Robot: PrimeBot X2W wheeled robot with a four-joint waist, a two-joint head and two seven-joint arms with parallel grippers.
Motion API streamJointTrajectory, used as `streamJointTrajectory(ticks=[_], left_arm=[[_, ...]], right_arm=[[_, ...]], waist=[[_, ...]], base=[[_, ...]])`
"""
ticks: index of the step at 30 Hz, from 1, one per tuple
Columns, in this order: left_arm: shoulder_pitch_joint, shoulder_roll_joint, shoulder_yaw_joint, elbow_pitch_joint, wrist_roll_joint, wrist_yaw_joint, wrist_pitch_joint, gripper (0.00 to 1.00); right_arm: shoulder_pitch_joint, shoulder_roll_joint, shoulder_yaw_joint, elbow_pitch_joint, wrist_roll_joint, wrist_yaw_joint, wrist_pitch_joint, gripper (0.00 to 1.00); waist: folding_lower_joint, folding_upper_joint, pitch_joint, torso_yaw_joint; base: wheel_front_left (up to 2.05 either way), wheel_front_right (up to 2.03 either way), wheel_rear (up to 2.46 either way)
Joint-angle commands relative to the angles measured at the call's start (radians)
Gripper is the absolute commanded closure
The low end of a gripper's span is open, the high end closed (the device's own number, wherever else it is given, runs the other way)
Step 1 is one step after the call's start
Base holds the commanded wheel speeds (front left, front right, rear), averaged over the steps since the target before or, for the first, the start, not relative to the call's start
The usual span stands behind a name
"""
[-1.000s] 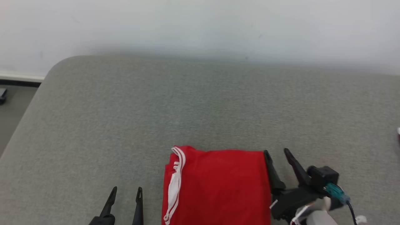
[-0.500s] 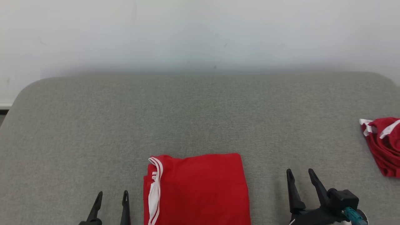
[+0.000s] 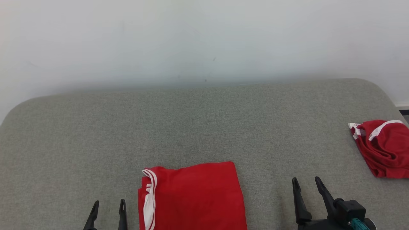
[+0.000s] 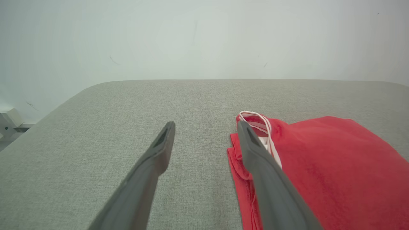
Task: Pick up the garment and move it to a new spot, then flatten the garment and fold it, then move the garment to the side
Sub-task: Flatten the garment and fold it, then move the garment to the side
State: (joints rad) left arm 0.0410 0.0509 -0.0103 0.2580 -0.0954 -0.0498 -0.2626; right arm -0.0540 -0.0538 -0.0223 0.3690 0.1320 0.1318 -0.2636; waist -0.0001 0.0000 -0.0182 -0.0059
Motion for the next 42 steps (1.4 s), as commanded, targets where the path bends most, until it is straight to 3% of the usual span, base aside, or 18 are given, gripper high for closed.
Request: streamJointTrajectory(ticks=[1, 26, 37, 42], left_arm=[[0.016, -0.001, 0.005, -0.006, 0.002, 0.001, -0.003, 0.00], [0.004, -0.001, -0.001, -0.007, -0.014, 0.006, -0.003, 0.00], [-0.016, -0.001, -0.036, 0.002, -0.018, 0.010, -0.003, 0.00], [-0.029, -0.001, -0.041, 0.004, -0.017, 0.012, -0.003, 0.00]], right_arm=[[0.015, 0.003, 0.002, -0.005, -0.004, -0.002, 0.000, 0.00], [0.007, 0.004, 0.042, -0.008, 0.019, -0.002, 0.000, 0.00], [-0.060, 0.000, 0.249, 0.118, 0.136, -0.002, 0.000, 0.00], [-0.098, -0.007, 0.275, 0.173, 0.159, -0.002, 0.000, 0.00]], waist=[[0.0001, 0.0000, -0.004, -0.005], [0.0001, 0.0000, 0.016, 0.011], [0.0001, 0.0000, 0.075, 0.077], [0.0001, 0.0000, 0.089, 0.101]], base=[[0.00, 0.00, 0.00], [0.00, 0.00, 0.00], [0.00, 0.00, 0.00], [0.00, 0.00, 0.00]])
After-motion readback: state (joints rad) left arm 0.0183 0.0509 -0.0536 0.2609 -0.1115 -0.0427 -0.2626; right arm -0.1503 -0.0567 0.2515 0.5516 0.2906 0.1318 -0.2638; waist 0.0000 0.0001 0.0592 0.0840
